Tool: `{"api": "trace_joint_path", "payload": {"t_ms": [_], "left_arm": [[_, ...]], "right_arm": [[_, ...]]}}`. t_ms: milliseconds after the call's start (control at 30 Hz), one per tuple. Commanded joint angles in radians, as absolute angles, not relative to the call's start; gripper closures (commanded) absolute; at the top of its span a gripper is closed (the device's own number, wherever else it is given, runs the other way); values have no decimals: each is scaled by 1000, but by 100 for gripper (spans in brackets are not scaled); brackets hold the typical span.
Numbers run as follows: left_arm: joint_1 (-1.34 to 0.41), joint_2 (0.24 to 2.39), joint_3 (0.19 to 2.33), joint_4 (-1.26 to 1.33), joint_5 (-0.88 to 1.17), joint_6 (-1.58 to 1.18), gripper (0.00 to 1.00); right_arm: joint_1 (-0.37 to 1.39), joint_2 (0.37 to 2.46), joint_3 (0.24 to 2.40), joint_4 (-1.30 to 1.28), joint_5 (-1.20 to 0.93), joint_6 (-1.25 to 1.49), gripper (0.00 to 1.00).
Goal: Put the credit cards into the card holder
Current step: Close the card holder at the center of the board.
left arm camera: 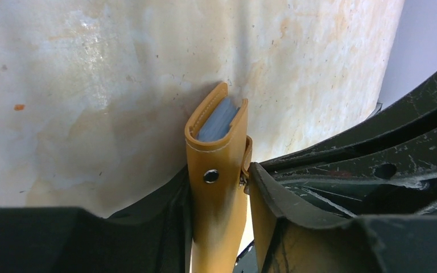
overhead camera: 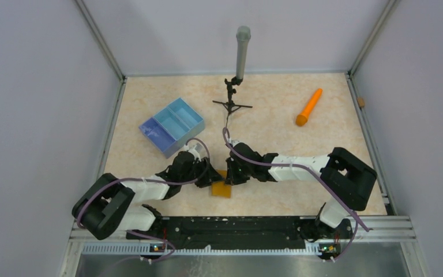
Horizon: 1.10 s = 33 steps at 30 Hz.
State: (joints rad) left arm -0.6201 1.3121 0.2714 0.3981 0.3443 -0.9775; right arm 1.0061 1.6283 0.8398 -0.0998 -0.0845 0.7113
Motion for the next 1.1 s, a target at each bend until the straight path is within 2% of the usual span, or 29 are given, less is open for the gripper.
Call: {"api": "trace_joint_path", "payload": {"t_ms": [0,67,200,333,700,1067], "left_arm": [[-627,1267,252,358,330,-948,57],[-627,1241,249,330,304,-947,60],[-627,1209,239,302,276,-944,84],[-627,1209,243,301,279,-940,100],[-632,1263,297,209,250,-936,100],[-663,1294,339,163,231,-928,100]], "right_arm": [[1026,1710,784,-263,-23,691,100],[1026,1711,782,-260,-24,690,100],[1026,1709,782,-255,-29,689,100],[1027,1691,784,-236,-47,675,100],[1026,1605,775,-155,-112,680,100],[1026,1584,788,-123,-83,693,100]]}}
